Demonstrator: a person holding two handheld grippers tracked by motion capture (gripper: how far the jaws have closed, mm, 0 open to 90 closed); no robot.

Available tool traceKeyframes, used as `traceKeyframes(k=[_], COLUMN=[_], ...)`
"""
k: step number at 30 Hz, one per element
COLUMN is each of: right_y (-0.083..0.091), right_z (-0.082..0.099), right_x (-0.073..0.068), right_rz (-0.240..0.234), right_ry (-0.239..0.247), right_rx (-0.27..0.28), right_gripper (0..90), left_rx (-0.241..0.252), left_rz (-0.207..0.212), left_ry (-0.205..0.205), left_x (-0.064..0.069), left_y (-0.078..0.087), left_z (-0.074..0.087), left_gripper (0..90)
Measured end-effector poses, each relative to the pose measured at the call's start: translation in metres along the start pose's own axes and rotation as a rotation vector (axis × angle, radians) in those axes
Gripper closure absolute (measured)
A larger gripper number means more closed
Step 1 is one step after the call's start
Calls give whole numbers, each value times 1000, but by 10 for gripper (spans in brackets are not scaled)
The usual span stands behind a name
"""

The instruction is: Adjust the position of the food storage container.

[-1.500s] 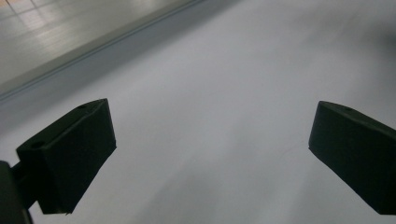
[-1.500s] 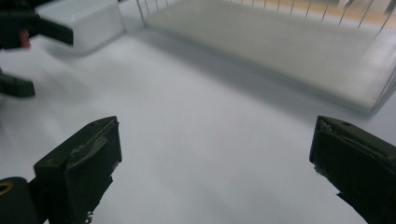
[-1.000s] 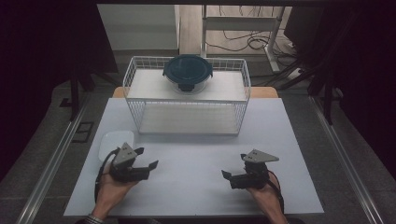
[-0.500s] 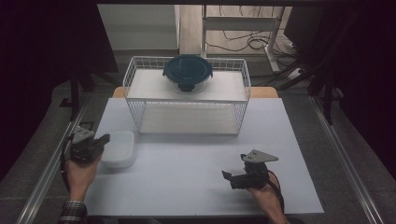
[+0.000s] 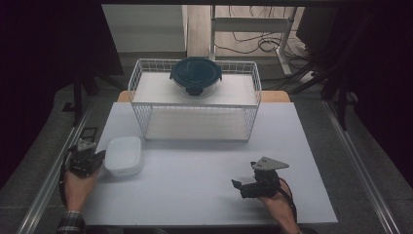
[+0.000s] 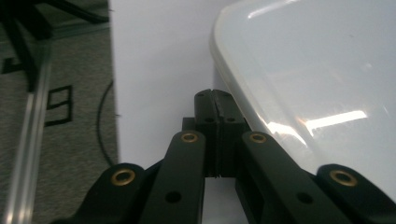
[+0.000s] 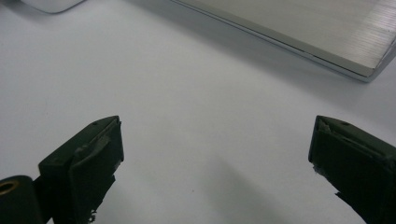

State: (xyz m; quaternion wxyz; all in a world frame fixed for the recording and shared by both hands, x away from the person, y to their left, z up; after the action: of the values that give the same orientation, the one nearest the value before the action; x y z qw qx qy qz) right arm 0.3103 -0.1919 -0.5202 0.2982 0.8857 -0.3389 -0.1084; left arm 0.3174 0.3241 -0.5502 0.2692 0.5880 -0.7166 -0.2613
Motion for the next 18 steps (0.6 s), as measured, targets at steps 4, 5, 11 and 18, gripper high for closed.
traceKeyframes(k=[4,5,11,18], right_y=[0,0,-1,-2], right_z=[0,0,1,0], right_x=[-1,-1,-2,-3], right_rz=[1,1,2,9], right_ry=[8,11,26,30], right_rx=[-3,-5,-15,-17], right_gripper=[29,29,33,33], left_rx=[-13,-15,-25,3], left_rz=[57,70,126,-14], left_ry=[-24,-31,-128,-154], left_x=[20,26,72,65], left_y=[4,5,-2,-15], left_z=[7,8,7,-16], left_gripper=[897,897,897,897])
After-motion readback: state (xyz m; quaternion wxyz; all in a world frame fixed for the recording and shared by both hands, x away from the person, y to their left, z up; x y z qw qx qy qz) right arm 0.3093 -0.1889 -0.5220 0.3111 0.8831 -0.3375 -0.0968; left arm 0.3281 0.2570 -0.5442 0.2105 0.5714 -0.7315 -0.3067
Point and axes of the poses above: each handheld gripper's, and its own axes: y roughly backward along the jaws, z roughly out of its underside, x roughly to its right, the point moved 4 cm from there along -y, roughly forward along the jaws, and after that the axes turned 3 degrees about y, right-handed, at the moved point
